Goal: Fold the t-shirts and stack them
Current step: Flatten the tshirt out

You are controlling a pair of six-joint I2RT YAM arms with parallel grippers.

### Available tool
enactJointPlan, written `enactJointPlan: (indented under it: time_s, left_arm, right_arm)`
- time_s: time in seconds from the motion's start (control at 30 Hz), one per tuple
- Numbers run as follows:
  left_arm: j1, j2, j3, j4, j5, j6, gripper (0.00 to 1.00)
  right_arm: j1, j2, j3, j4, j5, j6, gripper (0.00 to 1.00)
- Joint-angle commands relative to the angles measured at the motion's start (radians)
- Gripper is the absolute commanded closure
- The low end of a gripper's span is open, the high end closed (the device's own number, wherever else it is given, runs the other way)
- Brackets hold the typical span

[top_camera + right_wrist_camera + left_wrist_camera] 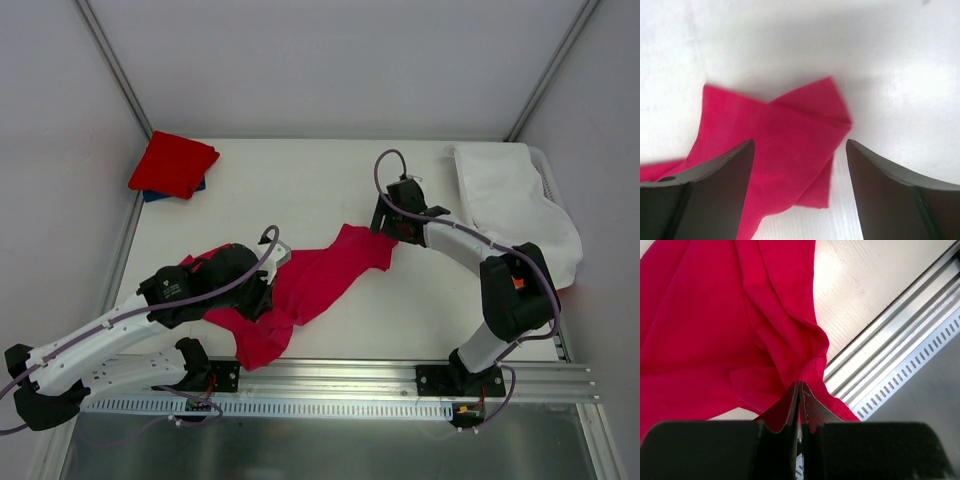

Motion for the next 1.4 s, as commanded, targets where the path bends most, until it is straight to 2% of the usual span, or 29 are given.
enactJointPlan:
  time_s: [0.0,0.27,0.53,0.67,0.97,1.37]
  left_arm:
    - [-0.012,-0.016,-0.022,0.058,0.019,0.014,1.00]
    - [-0.012,-0.025,-0.045,0.086,0.022,0.016,1.00]
    - [-0.012,-0.023,-0.054,0.092,0.022,0.002,1.00]
    - [-0.012,-0.019,-0.063,0.098,0.022,-0.006,1.00]
    - [-0.012,-0.002,-0.086,0.115,0.015,-0.006,1.00]
    - [-0.009,-0.019,-0.120,0.144,-0.002,-0.004,1.00]
  right_arm:
    - [-0.069,-0.029,0.046,-0.015,0.007,-0.020,0.22]
    - [-0.176,0.089,0.082,0.003,-0.028,-0.014,0.23]
    - [-0.179,0.175,0.085,0.073,-0.123,0.035,0.27]
    - [-0.149,0.200,0.113,0.083,-0.126,0.036,0.27]
    - [-0.107,0.162,0.305,-0.029,-0.074,-0.002,0.27]
    - [0.038,0.215,0.334,-0.029,-0.082,0.048,0.27]
